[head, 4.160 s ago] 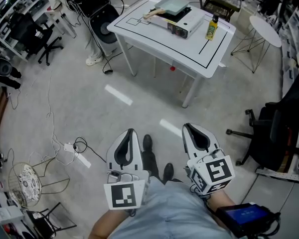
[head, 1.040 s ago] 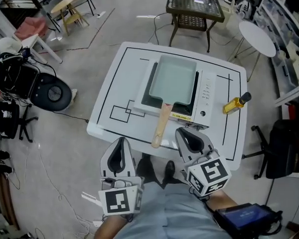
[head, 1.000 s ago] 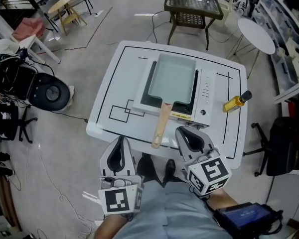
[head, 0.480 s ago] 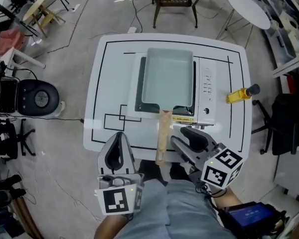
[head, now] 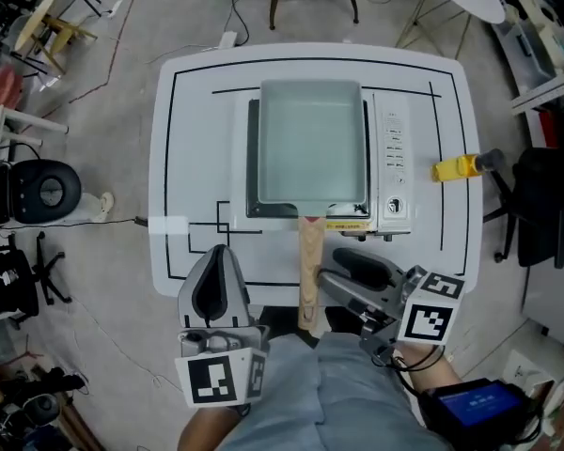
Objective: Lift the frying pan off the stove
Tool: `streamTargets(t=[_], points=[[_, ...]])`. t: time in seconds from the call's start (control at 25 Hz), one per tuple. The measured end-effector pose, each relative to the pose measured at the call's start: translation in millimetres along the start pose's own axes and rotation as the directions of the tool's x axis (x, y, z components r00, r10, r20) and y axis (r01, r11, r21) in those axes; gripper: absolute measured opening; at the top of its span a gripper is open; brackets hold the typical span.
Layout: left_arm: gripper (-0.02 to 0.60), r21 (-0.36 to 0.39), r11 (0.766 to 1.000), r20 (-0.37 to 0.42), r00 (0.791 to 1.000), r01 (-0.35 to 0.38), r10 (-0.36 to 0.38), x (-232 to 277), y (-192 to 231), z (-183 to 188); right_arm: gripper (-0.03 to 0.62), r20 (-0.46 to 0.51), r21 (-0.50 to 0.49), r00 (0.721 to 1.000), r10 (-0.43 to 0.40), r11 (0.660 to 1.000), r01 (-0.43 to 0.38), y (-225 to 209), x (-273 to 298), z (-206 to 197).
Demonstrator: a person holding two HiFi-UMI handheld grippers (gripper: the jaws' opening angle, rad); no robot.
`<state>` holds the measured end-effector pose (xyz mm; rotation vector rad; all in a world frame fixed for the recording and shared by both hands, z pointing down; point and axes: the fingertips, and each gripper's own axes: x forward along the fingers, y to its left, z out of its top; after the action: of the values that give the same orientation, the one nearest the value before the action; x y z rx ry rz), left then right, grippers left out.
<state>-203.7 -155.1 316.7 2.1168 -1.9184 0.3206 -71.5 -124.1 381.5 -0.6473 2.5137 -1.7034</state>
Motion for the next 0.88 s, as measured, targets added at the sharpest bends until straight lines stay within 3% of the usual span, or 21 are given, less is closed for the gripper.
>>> streamTargets(t=[0.36,0.88], points=[[0.017,-0.017,1.0,-0.041,0.999,0.007,-0.007,28.2,31.7,-10.3,0.229,-0.008,0.117,1.0,0.028,0.993,-0.027,-4.1,34.4,2.6],[0.017,-0.044,0.999,-0.072,0.997,-0.012,0.009,49.9,71.1,-23.9,0.227,-0.04,0.152,0.999,0.032,0.988,-0.026,-10.0,70.2,7.6]])
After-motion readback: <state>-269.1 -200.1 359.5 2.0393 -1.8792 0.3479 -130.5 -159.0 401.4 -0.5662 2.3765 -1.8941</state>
